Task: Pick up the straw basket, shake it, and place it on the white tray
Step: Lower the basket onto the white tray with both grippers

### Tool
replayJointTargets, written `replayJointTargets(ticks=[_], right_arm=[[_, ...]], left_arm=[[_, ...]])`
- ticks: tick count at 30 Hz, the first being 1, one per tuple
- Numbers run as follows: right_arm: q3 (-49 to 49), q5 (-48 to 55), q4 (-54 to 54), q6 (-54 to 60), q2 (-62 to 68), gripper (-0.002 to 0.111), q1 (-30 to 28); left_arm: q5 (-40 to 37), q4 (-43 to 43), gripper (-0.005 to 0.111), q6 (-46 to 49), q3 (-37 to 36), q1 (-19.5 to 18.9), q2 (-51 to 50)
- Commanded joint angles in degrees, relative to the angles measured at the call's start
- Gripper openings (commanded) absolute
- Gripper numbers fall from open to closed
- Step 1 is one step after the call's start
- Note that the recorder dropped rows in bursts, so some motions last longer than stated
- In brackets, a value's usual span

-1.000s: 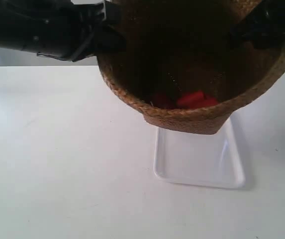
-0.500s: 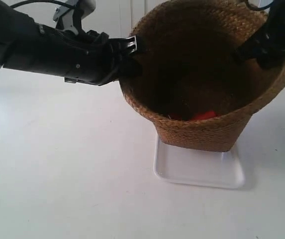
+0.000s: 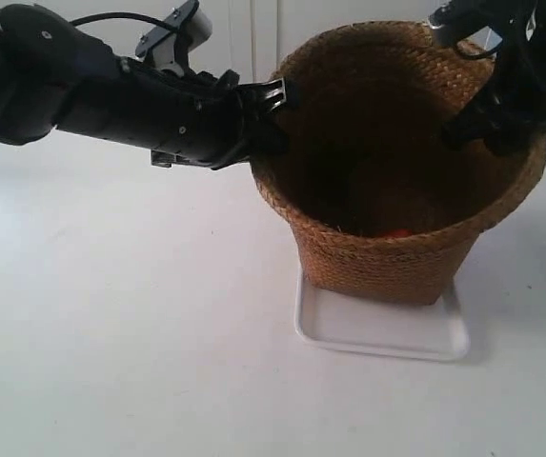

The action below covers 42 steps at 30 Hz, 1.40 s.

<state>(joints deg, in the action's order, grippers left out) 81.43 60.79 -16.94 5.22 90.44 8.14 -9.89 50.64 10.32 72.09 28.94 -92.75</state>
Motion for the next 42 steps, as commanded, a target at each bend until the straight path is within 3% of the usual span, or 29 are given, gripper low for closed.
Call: replayJointTargets(ticks=[1,20,23,25,27,33,42], right_arm=[[0.2,-0.6,-4.8,2.5,0.1,0.000,-0.3],[0.2,-3.0,-3.6,2.3,3.0,0.000,-0.3],[0.2,-3.2,-3.6,2.3,3.0,0.005,-0.3],[0.2,-3.3,-3.6,2.3,3.0,0.018,-0.3],[0.2,-3.6,-3.6,2.3,3.0,0.025,-0.3],[0.2,-3.6,-3.7,2.2,2.8,0.042,-0.3],[0.2,-3.6,-4.4,2.2,2.7,0.057,-0.3]], left_arm=[[-0.5,3.2,0.000,0.0,1.4,0.5,-0.5],[-2.5,3.1,0.001,0.2,1.4,0.4,-0.6],[-2.1,3.0,0.017,0.2,1.4,0.4,-0.6],[-2.1,2.9,0.040,1.7,1.4,0.4,-0.6],[-2.1,2.9,0.050,2.3,1.4,0.4,-0.6],[-2.6,2.7,0.061,3.6,1.4,0.4,-0.6],[-4.0,2.7,0.071,3.7,1.4,0.4,-0.6]])
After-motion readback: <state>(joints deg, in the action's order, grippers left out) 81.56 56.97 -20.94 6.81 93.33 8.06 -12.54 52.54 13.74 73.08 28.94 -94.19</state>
